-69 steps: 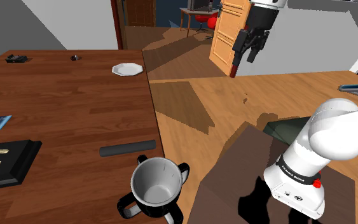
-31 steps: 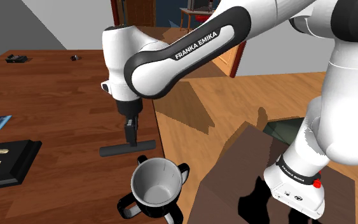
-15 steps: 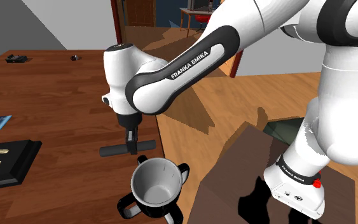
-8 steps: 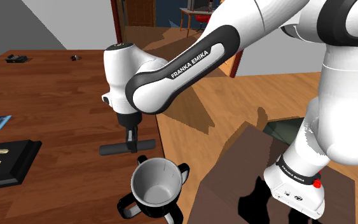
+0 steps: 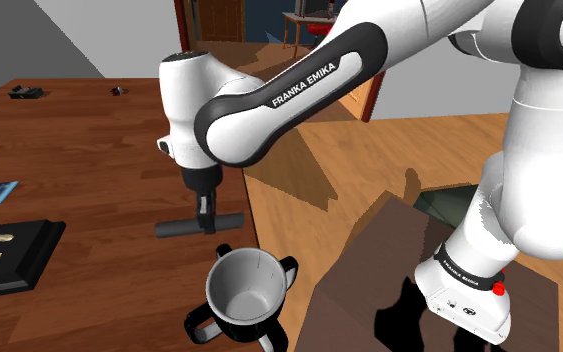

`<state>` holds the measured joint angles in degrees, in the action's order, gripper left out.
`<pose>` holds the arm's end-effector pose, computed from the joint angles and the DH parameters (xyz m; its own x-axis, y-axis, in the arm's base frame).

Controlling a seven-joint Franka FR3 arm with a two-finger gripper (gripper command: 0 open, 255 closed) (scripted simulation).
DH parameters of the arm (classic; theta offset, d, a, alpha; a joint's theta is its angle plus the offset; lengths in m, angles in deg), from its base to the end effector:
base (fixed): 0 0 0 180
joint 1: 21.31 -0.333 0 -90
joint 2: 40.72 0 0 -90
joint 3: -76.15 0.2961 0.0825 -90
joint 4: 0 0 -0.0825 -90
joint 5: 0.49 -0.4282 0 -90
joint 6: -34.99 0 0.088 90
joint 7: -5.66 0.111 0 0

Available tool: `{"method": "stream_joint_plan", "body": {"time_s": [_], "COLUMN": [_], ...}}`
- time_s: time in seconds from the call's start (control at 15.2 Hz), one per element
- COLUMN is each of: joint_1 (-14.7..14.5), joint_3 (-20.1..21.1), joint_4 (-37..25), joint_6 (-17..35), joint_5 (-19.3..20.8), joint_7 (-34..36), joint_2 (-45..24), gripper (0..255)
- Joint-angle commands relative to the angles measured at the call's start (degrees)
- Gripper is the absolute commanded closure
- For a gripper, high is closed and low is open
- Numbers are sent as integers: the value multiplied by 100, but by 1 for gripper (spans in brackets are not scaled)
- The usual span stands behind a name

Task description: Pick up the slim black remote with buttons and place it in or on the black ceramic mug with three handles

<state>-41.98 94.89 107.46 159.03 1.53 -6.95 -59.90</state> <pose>0.5087 0.4073 0.2922 0.6114 0.7913 -0.0094 0.7883 -0.6100 -0.0810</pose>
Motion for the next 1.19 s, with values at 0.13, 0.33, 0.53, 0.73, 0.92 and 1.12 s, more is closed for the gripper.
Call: {"method": "stream_joint_plan", "body": {"time_s": [0.13,0.33,0.53,0.73,0.92,1.12], "joint_1": [17,28,38,46,51,56], "joint_3": [21,35,46,55,63,69], "joint_4": [-136,-241,-358,-488,-629,-784], "joint_6": [-275,-476,-679,-886,-1095,-1307], "joint_5": [-51,-86,-117,-145,-169,-189], "joint_7": [-19,-31,-41,-48,-52,-54], "joint_2": [143,243,334,415,486,547], "gripper": [255,255,255,255,255,255]}}
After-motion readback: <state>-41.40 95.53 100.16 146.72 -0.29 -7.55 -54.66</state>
